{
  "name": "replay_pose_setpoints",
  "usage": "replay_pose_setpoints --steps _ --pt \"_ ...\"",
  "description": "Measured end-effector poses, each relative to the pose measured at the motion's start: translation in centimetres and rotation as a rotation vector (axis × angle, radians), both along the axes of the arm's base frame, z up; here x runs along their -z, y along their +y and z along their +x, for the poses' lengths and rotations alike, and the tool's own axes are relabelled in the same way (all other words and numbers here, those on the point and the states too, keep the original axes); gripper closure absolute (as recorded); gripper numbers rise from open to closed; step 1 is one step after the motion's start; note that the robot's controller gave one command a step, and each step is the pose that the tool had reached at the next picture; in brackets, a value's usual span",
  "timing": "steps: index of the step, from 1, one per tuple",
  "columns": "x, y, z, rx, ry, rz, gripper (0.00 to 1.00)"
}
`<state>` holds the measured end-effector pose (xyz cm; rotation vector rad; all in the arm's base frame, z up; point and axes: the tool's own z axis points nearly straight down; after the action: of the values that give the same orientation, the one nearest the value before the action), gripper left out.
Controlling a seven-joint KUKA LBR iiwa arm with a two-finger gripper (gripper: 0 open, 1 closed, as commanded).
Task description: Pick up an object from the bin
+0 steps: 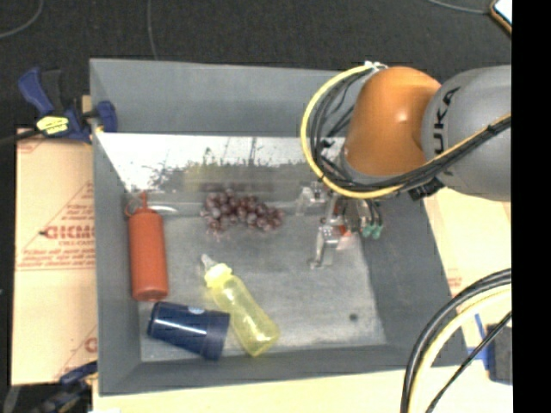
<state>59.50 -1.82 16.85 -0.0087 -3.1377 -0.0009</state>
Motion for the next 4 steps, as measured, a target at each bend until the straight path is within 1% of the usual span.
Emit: replay_pose_setpoints --steps 1,2,3,4 --pt "-0.5 0.0 0.2 -0.001 -0.008 -0.001 0.00" --pt "9.8 9.9 6.1 -0.095 -0.010 0.001 0.00" --pt "3.8 8.4 5.3 0.004 -0.022 -0.001 0.00" --pt "6.8 17.1 5.7 -0.195 -0.017 0.003 0.00"
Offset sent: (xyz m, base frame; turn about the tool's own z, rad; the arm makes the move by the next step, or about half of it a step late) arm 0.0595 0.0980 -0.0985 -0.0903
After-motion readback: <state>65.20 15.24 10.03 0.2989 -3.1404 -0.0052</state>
